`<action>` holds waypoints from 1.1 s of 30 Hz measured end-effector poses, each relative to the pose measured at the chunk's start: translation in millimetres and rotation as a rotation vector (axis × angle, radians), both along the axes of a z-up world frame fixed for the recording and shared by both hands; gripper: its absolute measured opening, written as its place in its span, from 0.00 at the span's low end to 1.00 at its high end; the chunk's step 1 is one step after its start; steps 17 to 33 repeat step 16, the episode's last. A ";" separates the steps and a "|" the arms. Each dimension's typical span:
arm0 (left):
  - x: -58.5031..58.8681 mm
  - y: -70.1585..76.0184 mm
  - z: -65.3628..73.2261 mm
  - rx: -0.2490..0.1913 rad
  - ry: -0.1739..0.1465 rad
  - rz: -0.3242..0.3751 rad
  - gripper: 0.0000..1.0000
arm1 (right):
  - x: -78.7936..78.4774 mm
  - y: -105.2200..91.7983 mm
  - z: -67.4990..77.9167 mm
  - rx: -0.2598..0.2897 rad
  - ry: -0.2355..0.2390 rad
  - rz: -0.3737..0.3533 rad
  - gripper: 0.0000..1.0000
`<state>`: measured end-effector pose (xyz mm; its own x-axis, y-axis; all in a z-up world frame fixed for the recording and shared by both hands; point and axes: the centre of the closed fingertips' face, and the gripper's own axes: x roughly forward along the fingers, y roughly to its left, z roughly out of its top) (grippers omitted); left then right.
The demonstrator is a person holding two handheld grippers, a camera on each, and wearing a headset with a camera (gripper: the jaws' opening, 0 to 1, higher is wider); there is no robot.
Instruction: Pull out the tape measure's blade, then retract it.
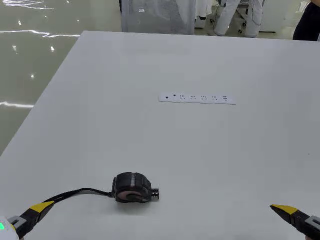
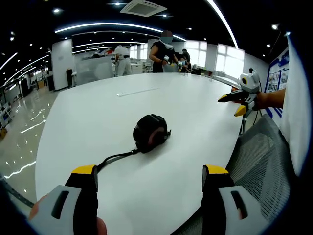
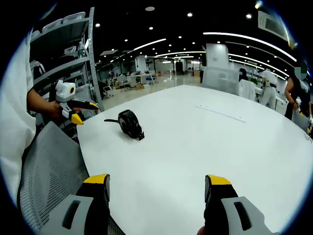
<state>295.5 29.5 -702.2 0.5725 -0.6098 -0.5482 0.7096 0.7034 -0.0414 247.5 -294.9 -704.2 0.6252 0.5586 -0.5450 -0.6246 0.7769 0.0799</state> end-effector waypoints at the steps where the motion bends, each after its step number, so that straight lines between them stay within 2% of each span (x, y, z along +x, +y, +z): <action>1: 0.2 1.1 -0.3 0.003 0.001 0.001 0.84 | -1.1 -1.1 -0.3 0.001 0.002 -0.002 0.80; 2: -0.6 1.8 -0.9 0.003 0.009 0.001 0.83 | -1.6 -1.6 -0.4 0.004 0.003 -0.003 0.80; 5: 0.3 2.9 -0.1 -0.002 0.008 0.006 0.84 | -3.4 -3.3 -2.4 0.000 0.008 -0.006 0.80; 6: 1.9 3.7 1.1 0.000 -0.002 0.012 0.85 | -3.9 -3.5 -2.2 0.000 0.008 -0.006 0.80; 16: 0.0 1.6 0.3 -0.009 0.012 0.004 0.86 | -4.6 -6.2 -1.9 -0.007 0.009 -0.005 0.81; 33: 0.0 1.6 0.3 -0.009 0.012 0.004 0.86 | -4.6 -6.2 -1.9 -0.007 0.009 -0.005 0.81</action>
